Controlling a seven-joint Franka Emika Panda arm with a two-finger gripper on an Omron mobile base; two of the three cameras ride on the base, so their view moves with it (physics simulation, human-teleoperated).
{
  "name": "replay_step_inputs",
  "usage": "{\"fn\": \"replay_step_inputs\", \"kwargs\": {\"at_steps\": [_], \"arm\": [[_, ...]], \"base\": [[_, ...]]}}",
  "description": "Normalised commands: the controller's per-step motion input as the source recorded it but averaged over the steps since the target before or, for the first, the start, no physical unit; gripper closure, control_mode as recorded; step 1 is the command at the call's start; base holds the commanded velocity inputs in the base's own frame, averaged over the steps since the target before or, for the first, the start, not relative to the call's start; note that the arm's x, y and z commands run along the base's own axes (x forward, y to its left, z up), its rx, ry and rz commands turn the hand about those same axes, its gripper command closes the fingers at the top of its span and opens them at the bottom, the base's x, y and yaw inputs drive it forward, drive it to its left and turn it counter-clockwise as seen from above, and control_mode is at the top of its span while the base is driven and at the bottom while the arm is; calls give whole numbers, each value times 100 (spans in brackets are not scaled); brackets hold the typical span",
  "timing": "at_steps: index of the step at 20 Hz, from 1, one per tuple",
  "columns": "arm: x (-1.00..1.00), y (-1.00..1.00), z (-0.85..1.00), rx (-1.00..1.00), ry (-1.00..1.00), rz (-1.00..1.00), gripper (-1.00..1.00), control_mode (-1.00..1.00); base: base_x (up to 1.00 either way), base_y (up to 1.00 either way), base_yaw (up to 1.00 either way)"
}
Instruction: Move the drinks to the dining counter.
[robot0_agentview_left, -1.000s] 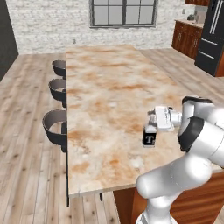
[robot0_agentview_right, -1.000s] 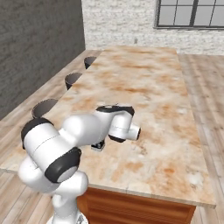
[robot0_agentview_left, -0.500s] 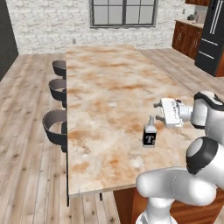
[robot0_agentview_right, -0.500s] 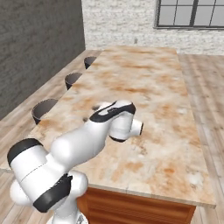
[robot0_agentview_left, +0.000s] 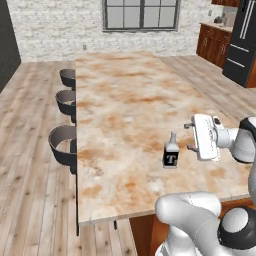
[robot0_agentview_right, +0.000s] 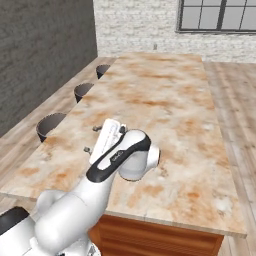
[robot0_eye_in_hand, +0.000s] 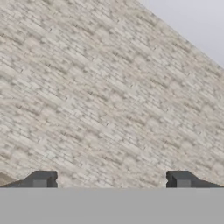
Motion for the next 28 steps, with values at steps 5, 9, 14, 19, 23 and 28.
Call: {"fn": "replay_step_inputs", "kwargs": {"at_steps": [5, 9, 14, 19, 23, 28], "arm": [[-40, 19, 0, -5, -15, 3, -100, -100], [0, 2, 0, 0, 0, 0, -100, 100], [0, 0, 0, 0, 0, 0, -100, 100], [0, 0, 0, 0, 0, 0, -100, 100], [0, 0, 0, 0, 0, 0, -100, 100], [0, 0, 0, 0, 0, 0, -100, 100]], "base": [[0, 0, 0], [0, 0, 0], [-42, 0, 0], [-99, -7, -2], [-78, -55, -43], [-30, -45, -68]]}}
